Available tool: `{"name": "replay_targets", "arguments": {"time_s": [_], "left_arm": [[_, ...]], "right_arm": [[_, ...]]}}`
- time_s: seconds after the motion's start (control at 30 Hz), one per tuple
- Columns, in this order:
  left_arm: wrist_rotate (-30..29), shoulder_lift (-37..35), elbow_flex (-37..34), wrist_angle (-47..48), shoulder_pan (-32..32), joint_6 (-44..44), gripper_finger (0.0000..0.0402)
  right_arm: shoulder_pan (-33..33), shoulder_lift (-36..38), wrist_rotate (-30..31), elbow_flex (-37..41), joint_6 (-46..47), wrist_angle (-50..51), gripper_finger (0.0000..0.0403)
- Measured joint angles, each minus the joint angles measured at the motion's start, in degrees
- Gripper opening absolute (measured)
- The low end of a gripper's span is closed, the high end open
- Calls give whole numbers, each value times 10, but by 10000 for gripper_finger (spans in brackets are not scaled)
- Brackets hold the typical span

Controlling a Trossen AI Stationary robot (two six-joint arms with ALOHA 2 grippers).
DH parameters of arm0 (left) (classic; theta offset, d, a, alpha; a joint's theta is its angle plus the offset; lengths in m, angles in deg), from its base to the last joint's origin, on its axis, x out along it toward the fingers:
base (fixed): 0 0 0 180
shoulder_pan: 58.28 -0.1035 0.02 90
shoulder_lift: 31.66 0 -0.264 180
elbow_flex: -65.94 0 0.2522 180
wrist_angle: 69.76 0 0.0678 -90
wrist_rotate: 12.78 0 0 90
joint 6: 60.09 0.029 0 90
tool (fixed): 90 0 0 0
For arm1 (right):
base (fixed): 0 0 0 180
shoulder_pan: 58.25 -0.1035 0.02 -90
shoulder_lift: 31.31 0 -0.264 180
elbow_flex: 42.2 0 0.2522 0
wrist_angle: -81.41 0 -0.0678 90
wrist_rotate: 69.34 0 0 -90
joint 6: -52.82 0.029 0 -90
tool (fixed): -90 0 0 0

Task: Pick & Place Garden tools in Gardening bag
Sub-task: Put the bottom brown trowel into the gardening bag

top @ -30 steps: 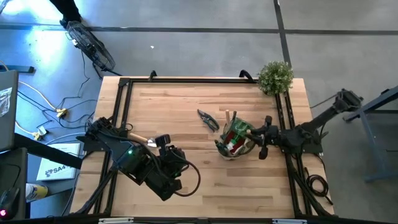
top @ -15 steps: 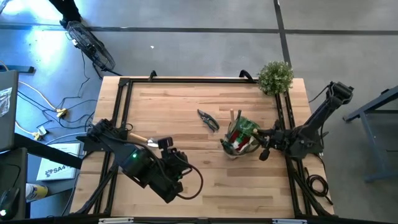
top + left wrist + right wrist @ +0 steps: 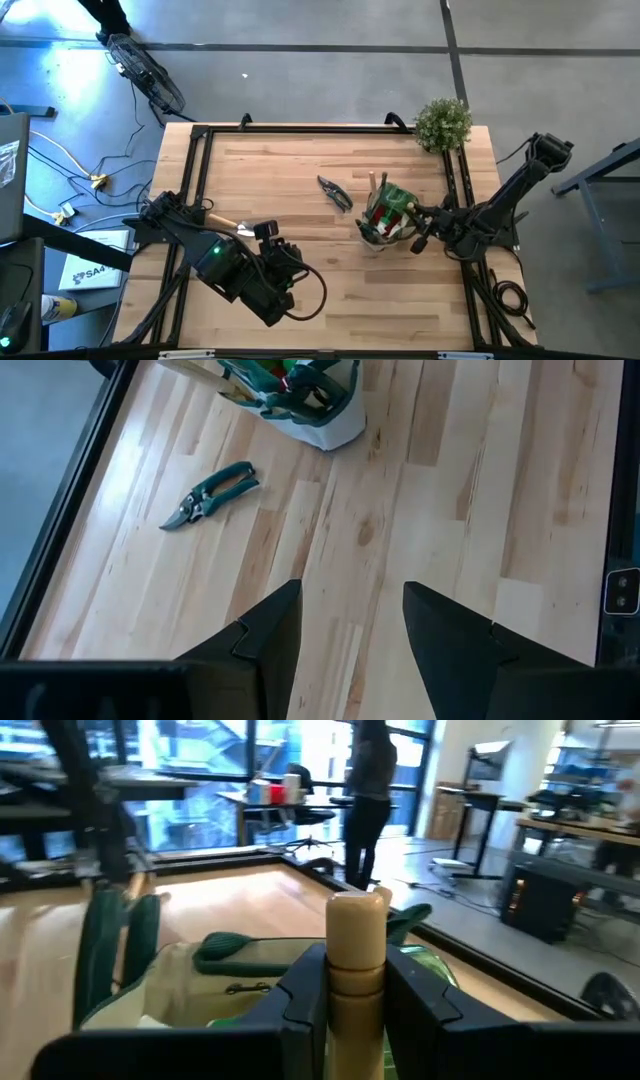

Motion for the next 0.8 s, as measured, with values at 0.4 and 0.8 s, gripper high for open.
{"name": "replay_targets", "arguments": {"time_s": [0.4,0.8], "left_arm": [[0,0,0,0,0,0,168],[0,0,0,-1,0,-4,168]], "right_arm": [[0,-65,37,0,69,-3,60],[0,-85,-63,0,100,-7,60]]}}
